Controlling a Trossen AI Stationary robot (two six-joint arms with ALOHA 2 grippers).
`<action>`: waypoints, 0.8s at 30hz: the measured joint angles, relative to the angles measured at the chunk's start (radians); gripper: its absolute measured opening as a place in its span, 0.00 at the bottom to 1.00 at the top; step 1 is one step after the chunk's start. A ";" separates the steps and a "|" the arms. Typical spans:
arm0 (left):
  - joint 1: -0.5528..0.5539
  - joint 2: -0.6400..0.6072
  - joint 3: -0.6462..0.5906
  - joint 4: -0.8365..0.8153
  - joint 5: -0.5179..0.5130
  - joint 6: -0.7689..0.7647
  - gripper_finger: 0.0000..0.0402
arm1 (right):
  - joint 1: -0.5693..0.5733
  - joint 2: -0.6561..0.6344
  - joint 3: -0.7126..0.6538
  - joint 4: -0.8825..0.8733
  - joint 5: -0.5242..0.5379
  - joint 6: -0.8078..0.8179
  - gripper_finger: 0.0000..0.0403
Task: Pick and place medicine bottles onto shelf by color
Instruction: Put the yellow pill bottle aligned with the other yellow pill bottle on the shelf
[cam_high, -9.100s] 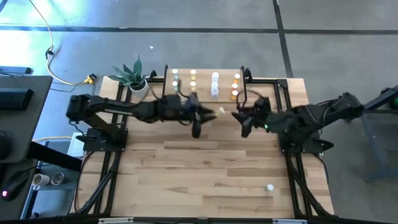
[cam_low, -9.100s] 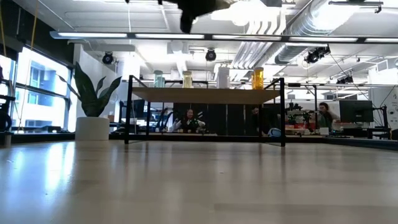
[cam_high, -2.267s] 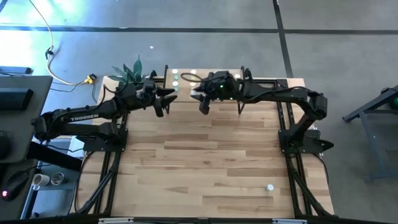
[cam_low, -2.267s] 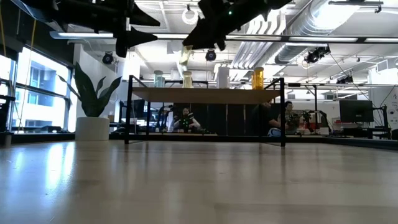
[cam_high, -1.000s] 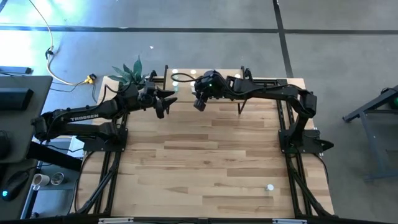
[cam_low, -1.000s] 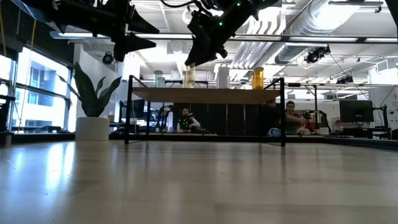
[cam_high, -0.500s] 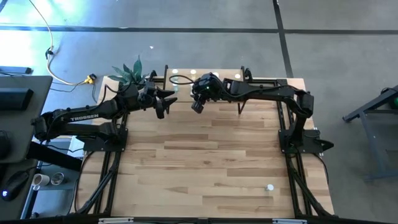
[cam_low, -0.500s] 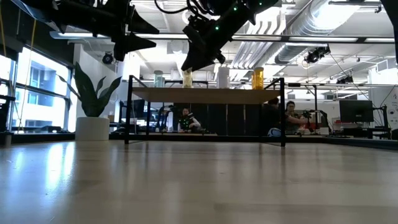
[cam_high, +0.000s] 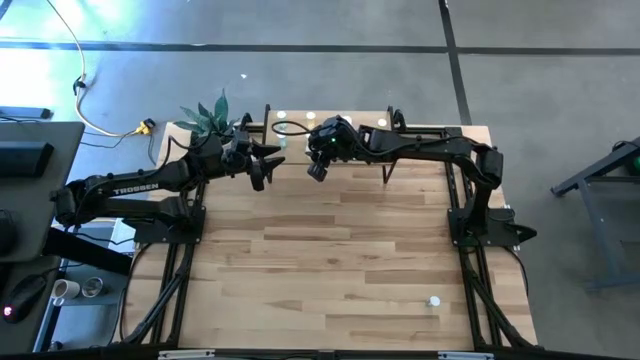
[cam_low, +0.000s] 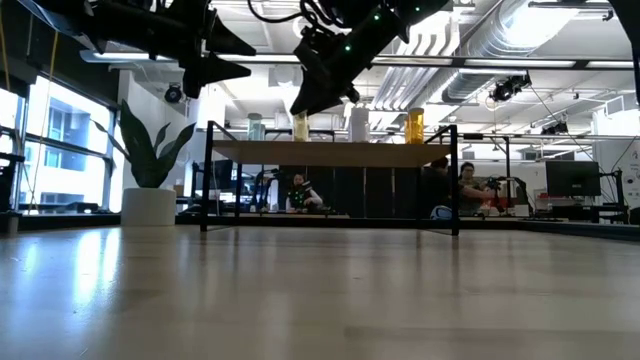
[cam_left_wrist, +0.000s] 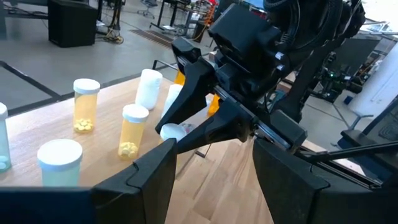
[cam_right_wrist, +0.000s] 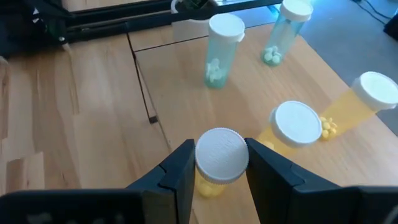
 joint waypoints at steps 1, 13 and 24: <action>0.000 0.000 0.000 0.000 0.000 0.000 0.50 | 0.000 0.000 0.000 -0.001 0.007 0.003 0.29; 0.000 0.000 0.000 0.000 0.000 0.000 0.50 | 0.000 0.000 0.000 0.000 0.014 -0.001 0.30; 0.000 0.000 0.000 -0.001 0.000 0.000 0.50 | 0.000 0.000 0.000 0.003 0.013 -0.001 0.31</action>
